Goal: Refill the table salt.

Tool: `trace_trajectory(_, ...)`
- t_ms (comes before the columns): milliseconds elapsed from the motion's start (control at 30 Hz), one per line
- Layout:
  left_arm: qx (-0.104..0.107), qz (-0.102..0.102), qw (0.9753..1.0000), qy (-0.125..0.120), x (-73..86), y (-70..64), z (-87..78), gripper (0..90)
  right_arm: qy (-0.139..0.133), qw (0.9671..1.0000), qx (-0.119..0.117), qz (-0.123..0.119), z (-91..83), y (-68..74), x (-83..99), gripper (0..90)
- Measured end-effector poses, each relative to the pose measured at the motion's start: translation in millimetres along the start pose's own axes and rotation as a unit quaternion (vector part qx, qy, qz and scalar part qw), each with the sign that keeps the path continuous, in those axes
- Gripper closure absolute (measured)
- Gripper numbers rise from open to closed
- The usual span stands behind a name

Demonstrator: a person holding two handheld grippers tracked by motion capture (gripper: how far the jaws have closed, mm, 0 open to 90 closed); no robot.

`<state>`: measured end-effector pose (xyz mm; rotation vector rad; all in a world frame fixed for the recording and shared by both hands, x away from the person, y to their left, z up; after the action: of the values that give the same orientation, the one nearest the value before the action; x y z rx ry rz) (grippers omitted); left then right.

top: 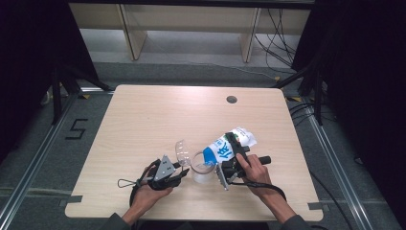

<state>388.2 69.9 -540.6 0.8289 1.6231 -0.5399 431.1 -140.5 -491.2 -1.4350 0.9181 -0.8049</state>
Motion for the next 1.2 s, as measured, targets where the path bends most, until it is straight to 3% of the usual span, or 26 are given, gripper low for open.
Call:
trace_trajectory(100, 0.001, 0.002, 1.0000, -0.002, -0.1, 0.0, 0.0, 70.2, -0.001, 1.0000, 0.000, -0.001, 0.4, -0.2, 0.0, 52.7)
trace_trajectory(133, 0.002, 0.010, 0.9999, -0.001, -0.3, 1.4, -0.5, 71.1, -0.014, 0.9998, 0.007, -0.007, 2.3, -1.3, -0.7, 52.7)
trace_trajectory(200, 0.000, -0.003, 1.0000, -0.002, -0.3, 1.3, -1.0, 73.4, -0.003, 1.0000, 0.000, -0.008, 0.7, -1.5, -0.3, 52.7)
trace_trajectory(400, 0.001, -0.002, 1.0000, -0.002, -0.3, 1.1, -1.2, 73.9, -0.016, 0.9998, 0.010, -0.010, 2.3, -2.2, -0.7, 52.8)
trace_trajectory(533, 0.002, -0.003, 1.0000, -0.003, -0.5, 0.9, -1.1, 73.9, 0.001, 1.0000, 0.001, -0.008, -0.3, -1.1, 0.4, 52.9)
trace_trajectory(600, 0.001, -0.003, 1.0000, -0.004, -0.5, 0.9, -1.1, 73.8, -0.003, 0.9998, 0.000, -0.020, 0.2, -2.9, -0.4, 53.0)
trace_trajectory(633, 0.001, -0.003, 1.0000, -0.004, -0.4, 0.9, -1.1, 73.8, -0.015, 0.9988, 0.000, -0.046, 1.7, -7.0, -2.4, 53.0)
trace_trajectory(667, 0.001, -0.003, 1.0000, -0.004, -0.5, 0.9, -1.1, 73.8, -0.006, 0.9997, 0.004, -0.021, 0.3, -3.3, -1.2, 53.1)
trace_trajectory(1200, 0.003, 0.001, 1.0000, -0.004, -0.5, 0.9, -1.2, 73.8, -0.002, 0.9999, 0.001, -0.015, -0.5, -1.6, -1.2, 53.6)
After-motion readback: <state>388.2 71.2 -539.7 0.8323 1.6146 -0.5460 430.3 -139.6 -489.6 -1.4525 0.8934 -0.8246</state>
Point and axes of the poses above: each handheld gripper's, and its own axes: z roughly forward along the jaws, x roughly out of its underside, y roughly to its left, the point moved 6 cm from there along z, roughly forward along the jaws, and after that the axes turned 14 degrees about -y, right-handed, at the moved point
